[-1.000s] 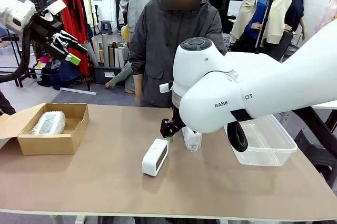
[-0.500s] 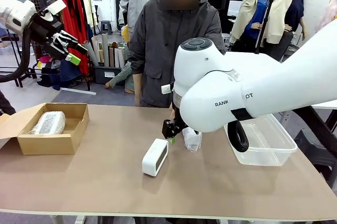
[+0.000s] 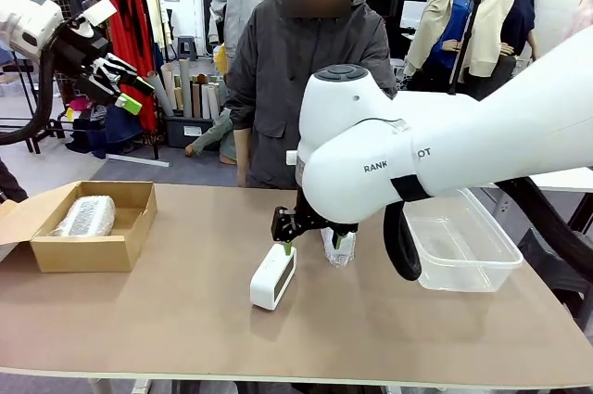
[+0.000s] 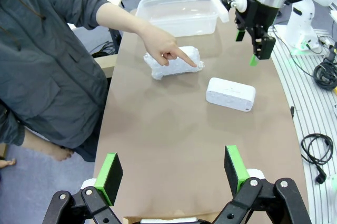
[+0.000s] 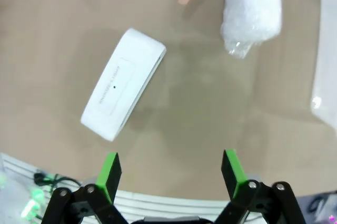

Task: Separate and place wrapped and unwrapped clocks.
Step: Pick up the Digital clock indicated by the person.

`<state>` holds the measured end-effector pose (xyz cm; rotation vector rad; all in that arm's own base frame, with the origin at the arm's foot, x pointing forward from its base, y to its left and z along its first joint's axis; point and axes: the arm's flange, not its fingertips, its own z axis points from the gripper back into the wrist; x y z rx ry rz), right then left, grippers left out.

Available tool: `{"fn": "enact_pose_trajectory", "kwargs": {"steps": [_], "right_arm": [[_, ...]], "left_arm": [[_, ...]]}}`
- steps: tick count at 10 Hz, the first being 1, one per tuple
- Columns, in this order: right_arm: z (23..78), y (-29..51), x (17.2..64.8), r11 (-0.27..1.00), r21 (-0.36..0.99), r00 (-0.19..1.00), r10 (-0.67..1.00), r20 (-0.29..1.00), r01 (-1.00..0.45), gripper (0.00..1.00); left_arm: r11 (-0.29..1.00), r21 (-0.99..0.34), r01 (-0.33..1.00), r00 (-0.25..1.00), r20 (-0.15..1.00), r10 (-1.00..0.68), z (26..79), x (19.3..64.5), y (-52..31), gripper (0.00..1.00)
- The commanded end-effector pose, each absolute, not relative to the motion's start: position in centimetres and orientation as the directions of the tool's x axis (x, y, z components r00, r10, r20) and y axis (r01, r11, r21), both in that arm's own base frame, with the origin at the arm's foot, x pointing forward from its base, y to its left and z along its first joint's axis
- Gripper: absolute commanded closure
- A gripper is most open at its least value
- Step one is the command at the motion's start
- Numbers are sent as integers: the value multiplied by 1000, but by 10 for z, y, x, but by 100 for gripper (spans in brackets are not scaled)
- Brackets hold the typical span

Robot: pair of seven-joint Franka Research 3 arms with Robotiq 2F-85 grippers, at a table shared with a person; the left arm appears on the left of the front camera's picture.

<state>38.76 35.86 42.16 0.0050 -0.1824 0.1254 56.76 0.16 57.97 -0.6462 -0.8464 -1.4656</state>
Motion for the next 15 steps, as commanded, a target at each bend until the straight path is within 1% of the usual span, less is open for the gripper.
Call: {"fn": "enact_pose_trajectory", "kwargs": {"steps": [1, 3, 4, 6, 9, 10, 12, 15], "right_arm": [[418, 384, 385, 999, 30, 990, -26, 138, 22, 0], [407, 398, 386, 983, 35, 974, -184, 133, 181, 0], [404, 405, 388, 970, 47, 962, -241, 132, 236, 0], [398, 420, 397, 932, 20, 924, -362, 123, 362, 0], [384, 433, 417, 902, 24, 895, -430, 118, 431, 0], [380, 433, 424, 901, 8, 897, -432, 93, 433, 0], [369, 432, 436, 888, -9, 885, -456, 95, 459, 0], [355, 424, 455, 878, 8, 875, -477, 88, 478, 0]], "left_arm": [[30, 120, 992, -81, 812, -577, 580, 566, 2, 0], [30, 120, 992, -81, 812, -577, 580, 566, 2, 0], [30, 120, 992, -81, 812, -577, 580, 566, 2, 0], [30, 120, 992, -81, 812, -577, 580, 566, 2, 0], [30, 120, 992, -81, 812, -577, 580, 566, 2, 0], [30, 120, 992, -81, 812, -577, 580, 566, 2, 0], [30, 120, 992, -81, 812, -577, 580, 566, 2, 0], [30, 120, 992, -81, 812, -577, 580, 566, 2, 0]]}}
